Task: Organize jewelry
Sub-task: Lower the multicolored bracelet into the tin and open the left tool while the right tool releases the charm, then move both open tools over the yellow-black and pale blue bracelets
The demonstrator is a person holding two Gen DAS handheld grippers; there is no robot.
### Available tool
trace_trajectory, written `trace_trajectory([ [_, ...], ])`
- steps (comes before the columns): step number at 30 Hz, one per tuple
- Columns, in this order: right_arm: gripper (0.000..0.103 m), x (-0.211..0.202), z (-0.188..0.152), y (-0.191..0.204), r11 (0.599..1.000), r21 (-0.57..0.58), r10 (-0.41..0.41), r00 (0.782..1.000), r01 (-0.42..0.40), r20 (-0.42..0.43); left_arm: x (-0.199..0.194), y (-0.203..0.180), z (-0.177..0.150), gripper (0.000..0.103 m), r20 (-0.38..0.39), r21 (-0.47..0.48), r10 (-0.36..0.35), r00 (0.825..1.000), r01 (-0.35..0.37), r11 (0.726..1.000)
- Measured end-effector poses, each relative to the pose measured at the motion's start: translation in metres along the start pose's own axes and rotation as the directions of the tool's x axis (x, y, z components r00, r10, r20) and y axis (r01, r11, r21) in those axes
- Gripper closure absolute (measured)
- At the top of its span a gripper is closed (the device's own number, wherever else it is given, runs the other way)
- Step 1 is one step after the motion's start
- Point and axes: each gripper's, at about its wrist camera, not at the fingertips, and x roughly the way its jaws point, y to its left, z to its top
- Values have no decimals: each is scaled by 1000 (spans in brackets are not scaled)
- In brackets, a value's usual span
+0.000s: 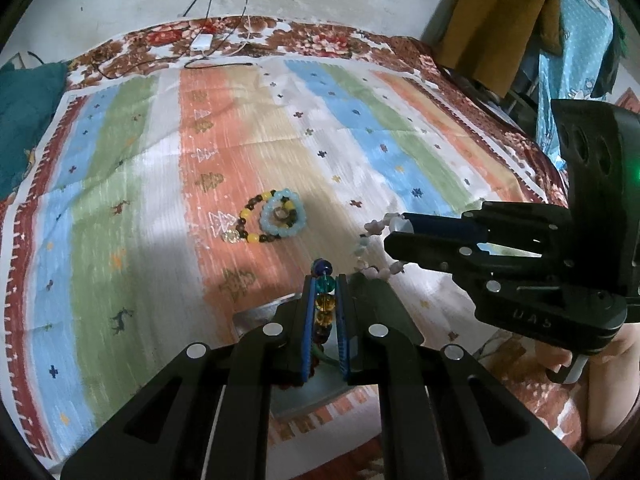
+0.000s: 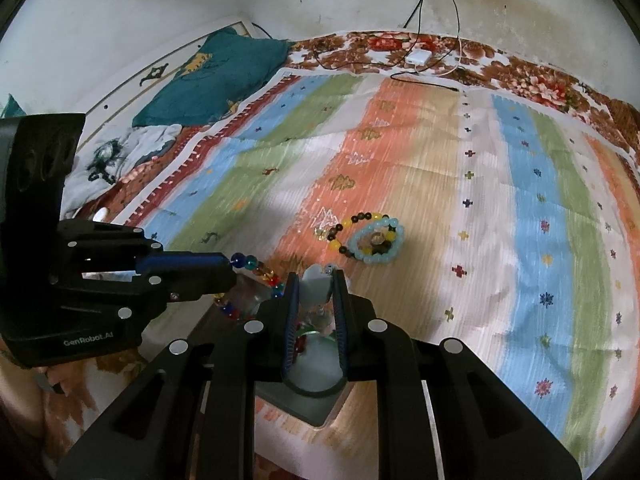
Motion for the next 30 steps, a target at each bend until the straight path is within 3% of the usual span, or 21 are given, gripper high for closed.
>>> trace_trajectory([
  [2, 85, 1, -4, 1, 1000, -11, 7, 1000, -7, -13, 0, 0, -2, 94, -5, -13, -25, 1000, 25, 1000],
  [14, 82, 10, -15, 5, 1000, -16, 14, 997, -15, -73, 8, 2, -10, 92, -54, -23, 6, 999, -7, 1000],
  [17, 71, 11, -15, -1, 1000, 5, 3, 997, -2, -73, 9, 10, -9, 77, -54, -57, 25, 998, -28, 998],
  [23, 61, 15, -12, -14, 999, 37, -13, 996, 17, -83, 7, 29, -5, 64, -45, -120, 41, 998, -46, 992],
  [30, 52, 25, -3, -27, 997, 73, -23, 995, 30, -95, 17, 40, 5, 51, -65, -130, 80, 995, -88, 988],
])
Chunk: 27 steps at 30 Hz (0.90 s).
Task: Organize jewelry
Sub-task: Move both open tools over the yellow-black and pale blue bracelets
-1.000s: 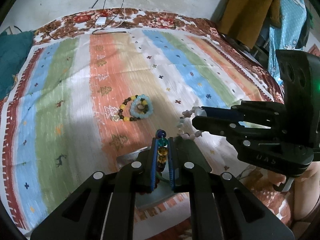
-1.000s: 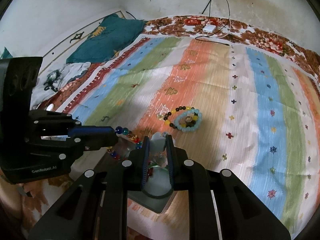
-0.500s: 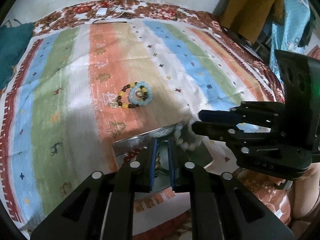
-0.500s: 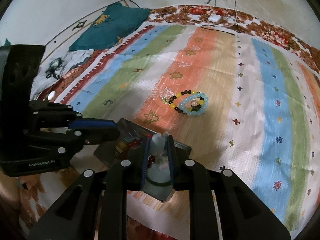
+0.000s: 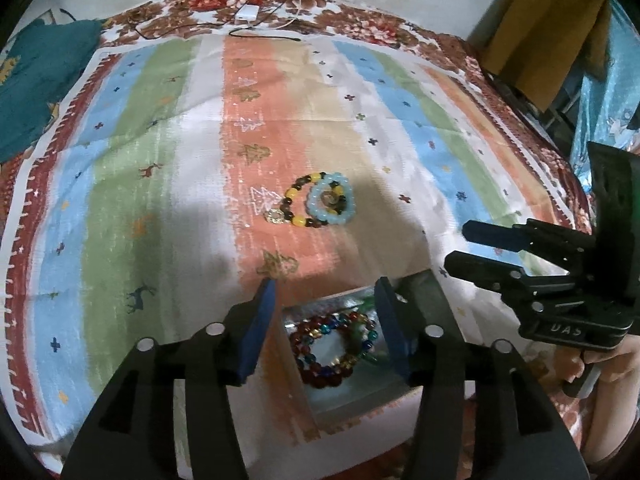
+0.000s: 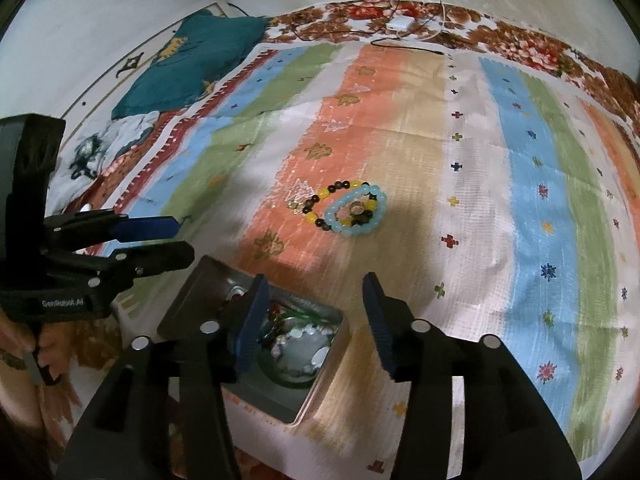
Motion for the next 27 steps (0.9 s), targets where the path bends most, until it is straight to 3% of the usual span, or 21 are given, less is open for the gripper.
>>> trace_trajectory([
  [6, 44, 11, 11, -8, 1000, 27, -9, 1000, 10, -20, 16, 11, 15, 50, -30, -20, 41, 999, -42, 999],
  [14, 43, 27, 23, -15, 999, 24, -36, 998, 38, -53, 38, 21, 33, 50, -70, -25, 95, 993, -97, 995],
  [27, 42, 49, 42, -31, 996, 60, -64, 995, 69, -75, 62, 28, 47, 50, -116, -21, 114, 987, -117, 993],
])
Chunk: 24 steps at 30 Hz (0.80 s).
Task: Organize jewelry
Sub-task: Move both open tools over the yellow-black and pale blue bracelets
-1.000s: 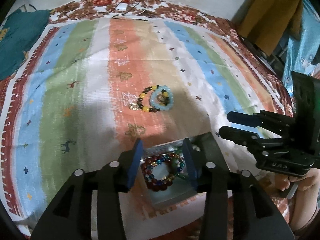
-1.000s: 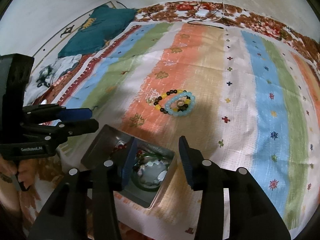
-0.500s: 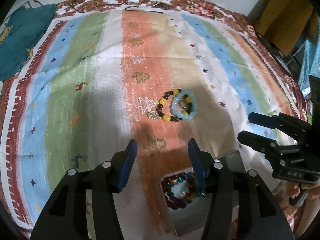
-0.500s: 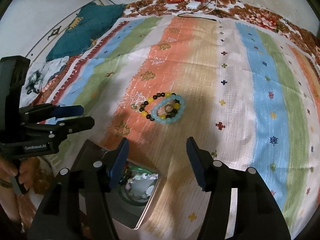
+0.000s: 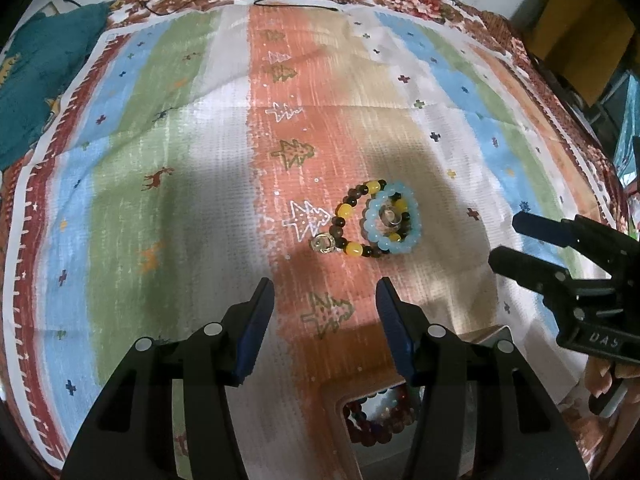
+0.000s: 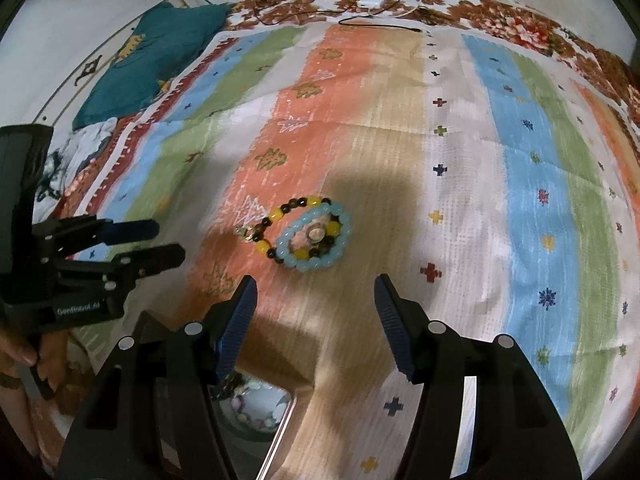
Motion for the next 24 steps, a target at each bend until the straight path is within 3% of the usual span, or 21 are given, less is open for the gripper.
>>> trace_trajectory([
  [24, 42, 52, 30, -19, 998, 33, -49, 997, 51, -67, 40, 11, 29, 50, -72, -7, 25, 997, -25, 1000],
])
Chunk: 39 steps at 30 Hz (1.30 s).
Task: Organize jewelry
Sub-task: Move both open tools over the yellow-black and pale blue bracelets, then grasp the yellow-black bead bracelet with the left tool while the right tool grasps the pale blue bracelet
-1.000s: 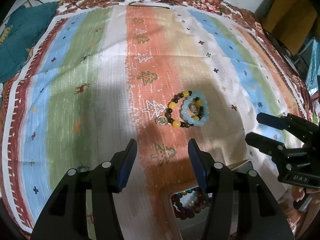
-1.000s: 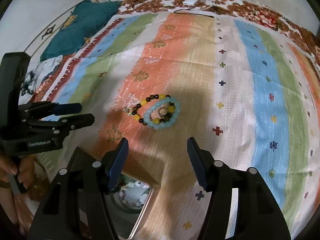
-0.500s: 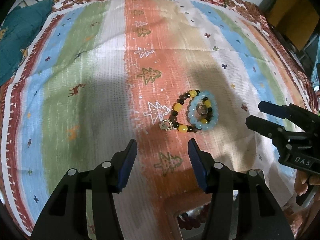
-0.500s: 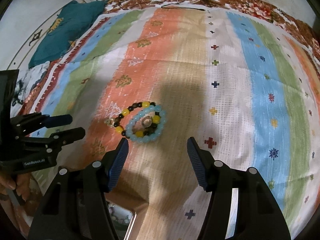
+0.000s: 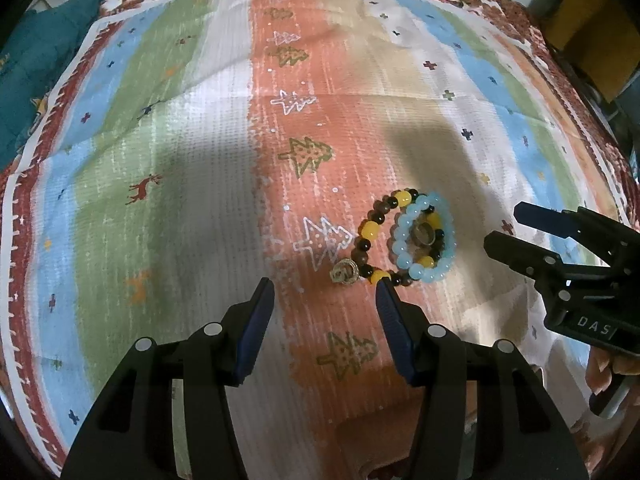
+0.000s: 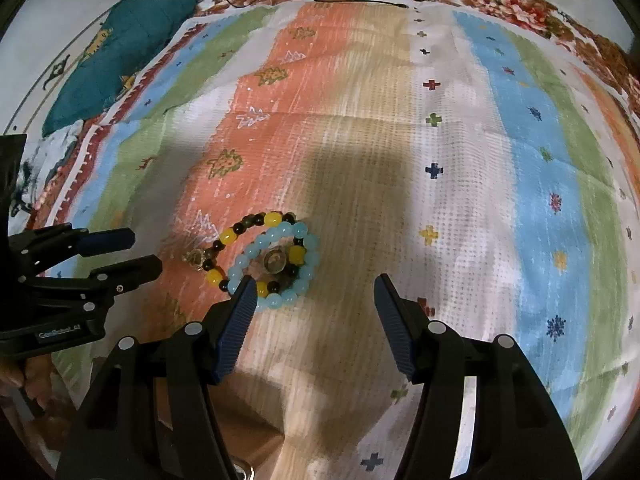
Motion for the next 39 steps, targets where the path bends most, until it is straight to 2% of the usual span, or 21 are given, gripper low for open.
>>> trace_trajectory([
  [14, 42, 27, 12, -4, 999, -8, -33, 999, 33, -31, 19, -8, 15, 50, -15, 35, 23, 1000, -22, 999],
  [18, 42, 32, 15, -6, 999, -1, -37, 999, 37, -32, 26, -8, 20, 47, -21, 43, 26, 999, -25, 999],
  [26, 43, 40, 21, -7, 1000, 0, -31, 999, 31, -35, 37, -8, 25, 47, -35, 49, 26, 999, -24, 998],
  [29, 50, 43, 21, -7, 1000, -3, -27, 999, 27, -40, 42, -8, 27, 47, -39, 56, 28, 999, -26, 998],
  [32, 51, 47, 22, -7, 1000, -5, -22, 999, 22, -42, 46, -8, 30, 48, -44, 62, 30, 999, -27, 998],
  [37, 58, 52, 24, -6, 1000, -7, -12, 999, 12, -48, 49, -8, 33, 48, -44, 71, 24, 999, -21, 997],
  [39, 65, 53, 24, -5, 1000, -8, -5, 999, 5, -49, 50, -9, 33, 49, -44, 82, 23, 999, -19, 996],
])
